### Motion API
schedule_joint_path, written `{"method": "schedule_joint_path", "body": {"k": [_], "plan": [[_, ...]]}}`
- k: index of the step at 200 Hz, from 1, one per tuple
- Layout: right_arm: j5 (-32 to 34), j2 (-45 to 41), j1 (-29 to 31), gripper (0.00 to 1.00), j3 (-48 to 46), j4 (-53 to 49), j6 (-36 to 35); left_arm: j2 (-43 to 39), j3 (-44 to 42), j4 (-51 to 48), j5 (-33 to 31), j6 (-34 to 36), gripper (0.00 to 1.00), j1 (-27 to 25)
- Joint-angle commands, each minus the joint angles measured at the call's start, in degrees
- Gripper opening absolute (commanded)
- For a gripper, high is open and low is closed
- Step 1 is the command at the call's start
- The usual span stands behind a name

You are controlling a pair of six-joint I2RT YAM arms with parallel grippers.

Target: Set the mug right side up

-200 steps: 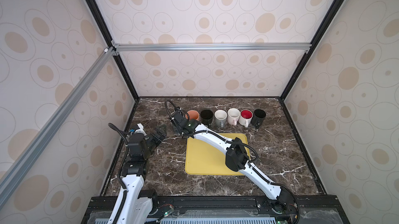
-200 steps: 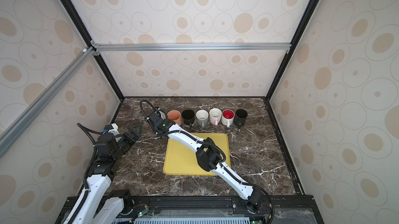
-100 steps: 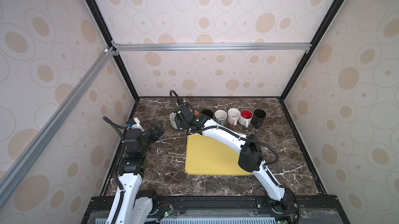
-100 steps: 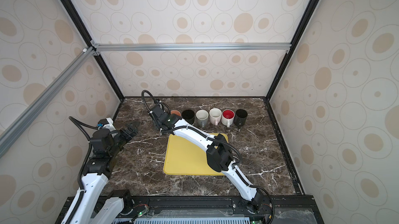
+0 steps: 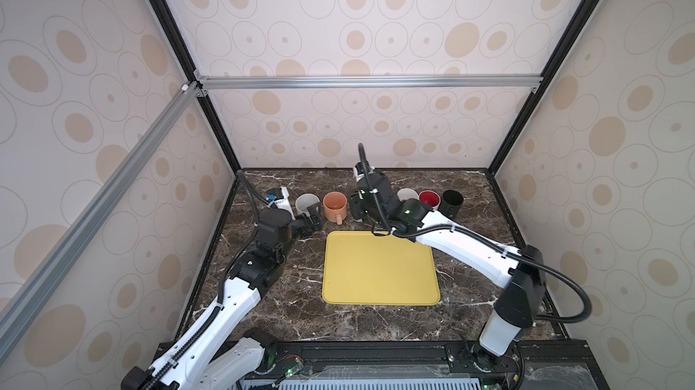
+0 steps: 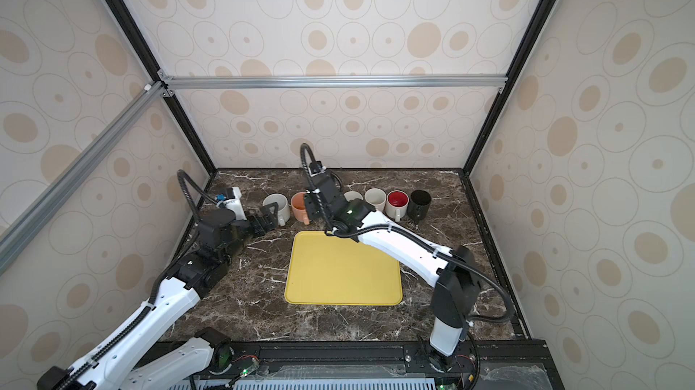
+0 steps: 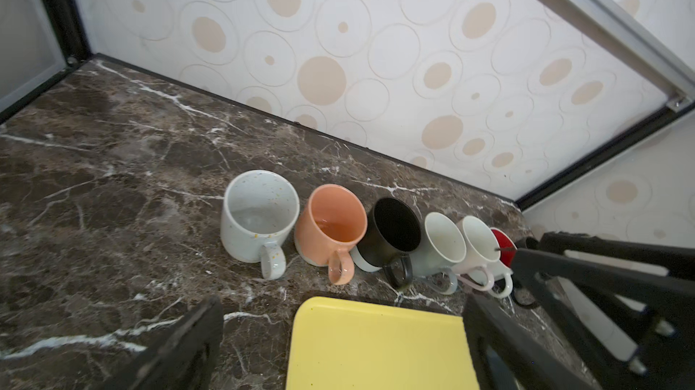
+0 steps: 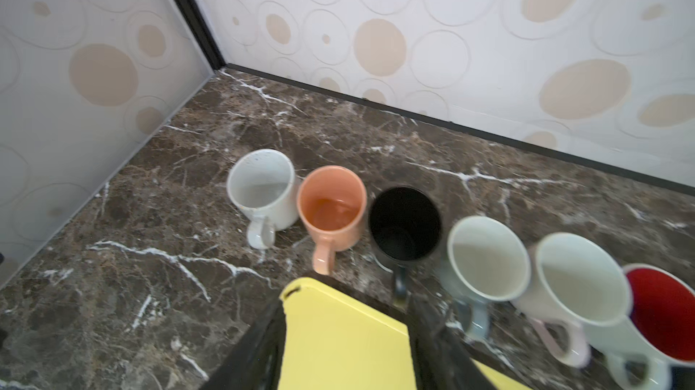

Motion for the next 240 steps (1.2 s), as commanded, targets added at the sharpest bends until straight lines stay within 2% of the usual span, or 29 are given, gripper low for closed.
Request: {"method": "schedule_joint_path", "body": {"k": [1, 16, 29, 36, 41, 63, 88, 104, 129, 145, 164, 187, 211, 220, 240], "plan": [[0.0, -8.5, -2.5, 0.58, -7.4, 1.1, -1.3, 2.8, 1.1, 4.5, -5.9, 4.1, 1.00, -4.2], [-0.1, -14.0, -4.6, 0.63, -12.9, -0.2, -1.7, 4.3, 0.0, 7.2, -5.9, 4.7, 1.00, -5.6], [0.2, -18.3, -6.2, 0.73, -17.4, -1.3, -2.3, 4.6, -2.5, 10.8, -6.1, 6.1, 1.00, -6.1], [0.3, -20.5, -7.2, 0.86, -19.7, -1.9, -2.6, 4.3, -4.1, 13.8, -6.3, 7.2, 1.00, -6.1], [0.2, -21.8, -7.8, 1.00, -21.1, -2.3, -2.8, 4.1, -5.7, 16.2, -6.5, 8.1, 1.00, -6.1], [-0.7, -26.2, -11.6, 0.98, -26.6, -4.6, -2.8, 3.5, -11.3, 26.4, -7.8, 12.2, 1.00, -6.2], [-1.8, -28.9, -15.5, 0.98, -31.5, -4.7, -1.4, 3.5, -15.4, 33.1, -8.6, 15.8, 1.00, -6.3], [0.2, -29.6, -16.8, 0.98, -33.6, -3.3, -1.0, 3.6, -17.4, 36.5, -9.8, 19.7, 1.00, -6.3], [4.1, -30.6, -18.0, 0.98, -34.7, -2.1, -1.0, 5.0, -19.4, 40.4, -15.0, 28.6, 1.00, -6.2], [2.9, -31.4, -19.9, 0.98, -36.5, 0.7, -0.9, 6.5, -22.0, 45.0, -20.4, 31.7, 1.00, -5.8], [0.3, -30.8, -22.4, 0.98, -37.8, 2.6, 0.4, 7.0, -25.3, 49.1, -20.9, 31.4, 1.00, -2.5], [-2.0, -29.7, -23.1, 0.98, -39.9, 5.3, 0.8, 7.3, -29.2, 53.6, -18.9, 29.0, 1.00, 3.9], [-3.9, -29.4, -23.1, 0.98, -42.6, 10.0, 0.4, 11.0, -31.3, 59.6, -20.5, 31.0, 1.00, 9.1], [-4.8, -29.6, -23.1, 0.98, -43.8, 12.4, -0.3, 11.9, -30.6, 58.5, -21.5, 30.4, 1.00, 10.5], [-8.6, -30.5, -23.0, 0.98, -45.9, 16.8, -3.1, 15.3, -33.4, 69.2, -19.5, 33.1, 1.00, 13.1]]}}
